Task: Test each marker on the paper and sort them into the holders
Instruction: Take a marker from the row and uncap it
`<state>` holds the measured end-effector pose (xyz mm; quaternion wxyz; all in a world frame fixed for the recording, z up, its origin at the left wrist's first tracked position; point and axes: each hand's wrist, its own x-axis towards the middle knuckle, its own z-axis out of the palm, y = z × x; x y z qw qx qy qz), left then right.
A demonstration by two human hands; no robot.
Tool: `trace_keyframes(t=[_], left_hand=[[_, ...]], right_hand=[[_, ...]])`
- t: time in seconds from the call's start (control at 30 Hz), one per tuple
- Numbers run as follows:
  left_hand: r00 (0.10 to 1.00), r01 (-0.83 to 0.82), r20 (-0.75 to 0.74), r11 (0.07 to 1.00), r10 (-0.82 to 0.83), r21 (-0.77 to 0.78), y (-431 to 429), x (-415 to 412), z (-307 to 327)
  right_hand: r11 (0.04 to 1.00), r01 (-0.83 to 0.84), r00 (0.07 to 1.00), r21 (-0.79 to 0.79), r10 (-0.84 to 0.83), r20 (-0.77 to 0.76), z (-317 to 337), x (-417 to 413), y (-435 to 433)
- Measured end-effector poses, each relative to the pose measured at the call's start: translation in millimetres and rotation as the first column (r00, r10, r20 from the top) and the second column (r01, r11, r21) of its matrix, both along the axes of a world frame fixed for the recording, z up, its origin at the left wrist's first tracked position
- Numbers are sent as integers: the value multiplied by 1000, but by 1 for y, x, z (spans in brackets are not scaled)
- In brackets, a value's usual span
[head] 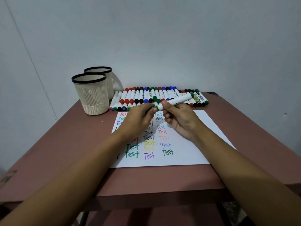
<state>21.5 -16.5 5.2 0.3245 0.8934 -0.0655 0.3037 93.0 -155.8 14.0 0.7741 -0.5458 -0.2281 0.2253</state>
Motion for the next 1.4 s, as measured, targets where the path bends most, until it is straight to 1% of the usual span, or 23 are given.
trace_keyframes(t=[0.13,0.27,0.33,0.4,0.43,0.5,0.53,0.57,0.6,0.63,0.67,0.7,0.73,0.77,0.83,0.87,0.93,1.03,1.13,1.23,1.3,1.4], left_hand=[[996,24,-80,998,-28,-50,-2,-4,3],[986,24,-154,976,-58,-215,-6,-5,6],[987,-3,-150,935,-54,-353,-8,-4,7],[991,-2,-119,858,-69,-514,-8,-3,11],[993,-7,-104,825,-63,-566,-6,-3,14],[997,-29,-76,812,-18,-583,-2,-6,19],[998,-43,-56,819,13,-572,0,-9,21],[998,-61,-32,828,53,-557,2,-11,24],[995,-86,-4,836,100,-542,5,-13,27],[988,-116,26,846,152,-521,9,-13,32],[976,-159,55,861,211,-484,14,-14,39],[959,-213,79,878,272,-428,21,-12,48],[938,-272,106,893,329,-359,29,-10,60],[913,-335,138,898,384,-285,38,-8,73],[862,-435,203,884,464,-173,60,-2,101],[834,-489,224,863,505,-124,72,-2,116],[783,-590,215,806,584,-41,100,1,141],[746,-664,123,746,655,56,134,5,160],[721,-684,-2,712,693,161,151,11,157],[723,-638,-120,724,681,262,159,21,140],[721,-618,-160,730,674,291,162,26,129],[720,-611,-172,731,673,303,163,31,120]], right_hand=[[998,-56,998,1,56,-33,-2,1,0],[999,-48,999,-15,47,-26,-2,4,-1],[999,-33,998,-11,32,-51,-1,5,-2],[1000,-8,996,8,9,-94,1,4,-1],[1000,6,993,17,-4,-116,2,3,0],[996,72,984,54,-62,-169,4,4,0],[989,133,976,57,-121,-182,3,6,-2],[977,214,967,18,-209,-148,1,8,-3],[946,315,948,-76,-317,-24,-2,10,-4],[878,432,897,-207,-394,200,-7,13,-6],[781,543,805,-308,-381,454,-13,14,-6],[697,617,702,-365,-277,657,-18,15,-7],[644,649,623,-404,-146,769,-23,16,-6],[618,650,577,-442,-22,817,-28,17,-5],[574,639,525,-512,162,836,-34,20,-6],[582,627,508,-518,198,838,-35,21,-6],[569,627,508,-532,219,833,-35,22,-6],[559,634,509,-534,218,833,-32,20,-3],[567,632,506,-528,215,835,-28,18,1],[584,623,511,-521,201,836,-27,20,2],[587,619,510,-522,206,835,-28,19,3],[584,625,499,-518,210,841,-28,21,2]])
